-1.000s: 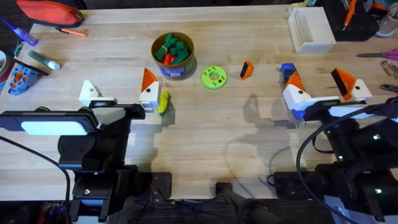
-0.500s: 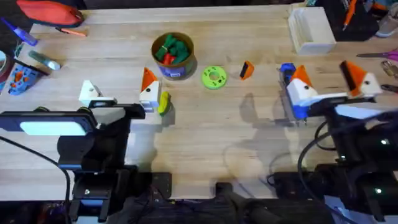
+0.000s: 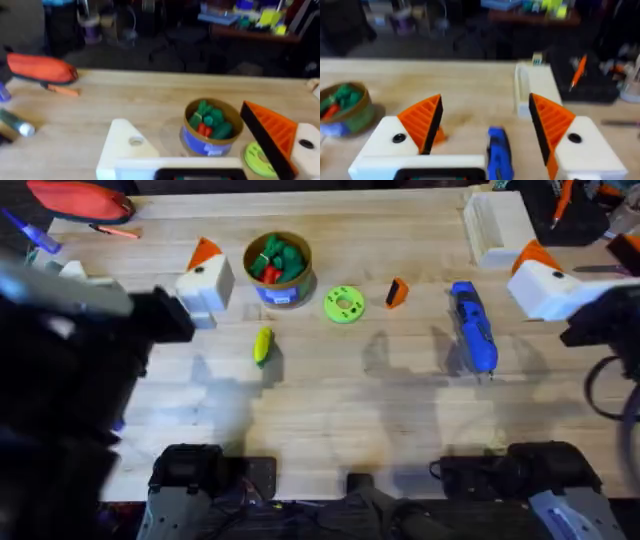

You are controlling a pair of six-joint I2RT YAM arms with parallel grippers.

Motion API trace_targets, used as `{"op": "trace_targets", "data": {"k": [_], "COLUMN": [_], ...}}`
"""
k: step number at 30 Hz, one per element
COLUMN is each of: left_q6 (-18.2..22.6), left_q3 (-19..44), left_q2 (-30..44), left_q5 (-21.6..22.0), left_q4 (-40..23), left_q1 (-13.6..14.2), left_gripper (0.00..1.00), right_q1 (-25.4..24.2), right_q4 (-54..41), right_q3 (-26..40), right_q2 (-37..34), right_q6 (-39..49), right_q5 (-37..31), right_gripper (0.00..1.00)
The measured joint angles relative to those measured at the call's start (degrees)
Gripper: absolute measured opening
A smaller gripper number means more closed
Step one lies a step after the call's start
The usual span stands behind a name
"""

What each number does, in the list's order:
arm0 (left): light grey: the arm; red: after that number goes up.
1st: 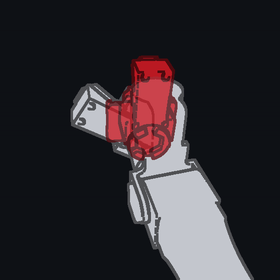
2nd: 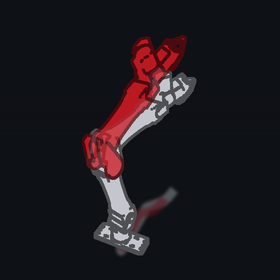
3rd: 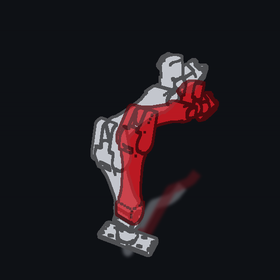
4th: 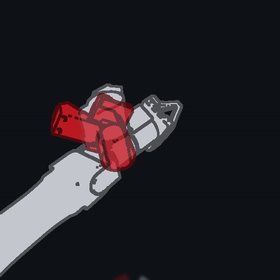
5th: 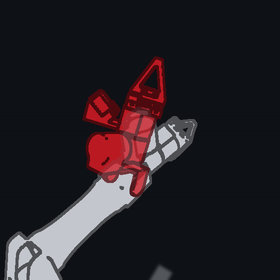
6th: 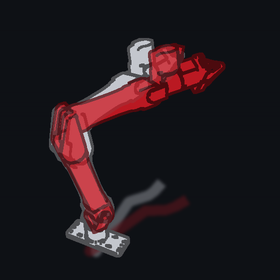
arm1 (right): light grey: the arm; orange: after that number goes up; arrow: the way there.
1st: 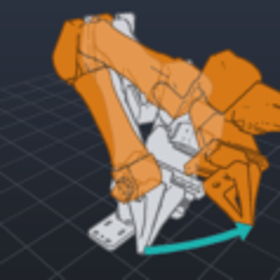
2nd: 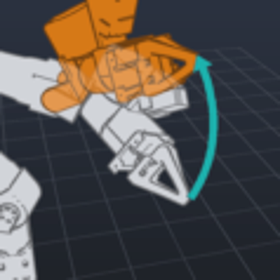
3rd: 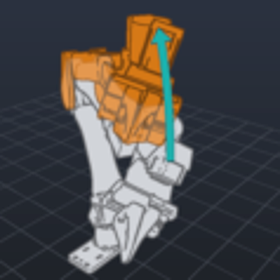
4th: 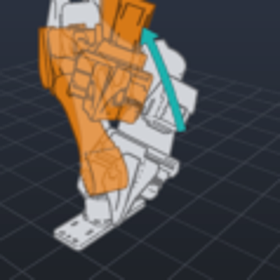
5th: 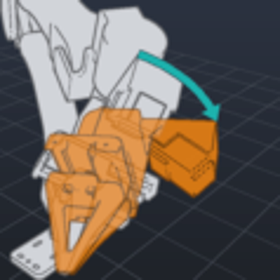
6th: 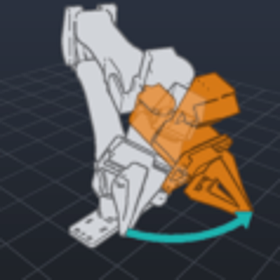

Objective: Pick up the gripper from the table and insert it into the empty holder that is missing its gripper. Then pick up a screw, insert it into the mounting hole, and use the screwdriver to tighten it. Finally, clean up the table by picking up the vegetable and placing it into the bucket.

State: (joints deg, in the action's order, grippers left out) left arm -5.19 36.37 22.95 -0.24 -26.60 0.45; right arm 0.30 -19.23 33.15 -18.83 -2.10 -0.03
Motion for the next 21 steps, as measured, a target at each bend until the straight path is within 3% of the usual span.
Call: {"op": "trace_targets", "data": {"k": [6, 13, 16, 21], "left_q6": [-1.79, -2.4, -2.42, -2.45], "left_q3": [13.96, 25.03, 27.08, 27.55], "left_q2": [16.38, 32.46, 37.22, 44.05], "left_q5": [-0.16, -0.21, -0.23, -0.23], "left_q4": [-16.8, -31.48, -35.65, -37.1], "left_q1": [0.0, 0.0, 0.0, 0.0], "left_gripper": [0.986, 0.986, 0.986, 0.986], "right_q1": [0.0, 0.0, 0.0, 0.0], "right_q4": [-19.48, -35.05, -37.79, -38.03], "right_q3": [15.04, 25.1, 27.06, 27.88], "right_q2": [-16.72, -33.09, -37.43, -39.96], "right_q6": [-0.69, -0.69, -0.69, -0.69], "right_q5": [1.91, 2.69, 2.69, 2.69], "right_gripper": [0.992, 0.992, 0.992, 0.992]}}
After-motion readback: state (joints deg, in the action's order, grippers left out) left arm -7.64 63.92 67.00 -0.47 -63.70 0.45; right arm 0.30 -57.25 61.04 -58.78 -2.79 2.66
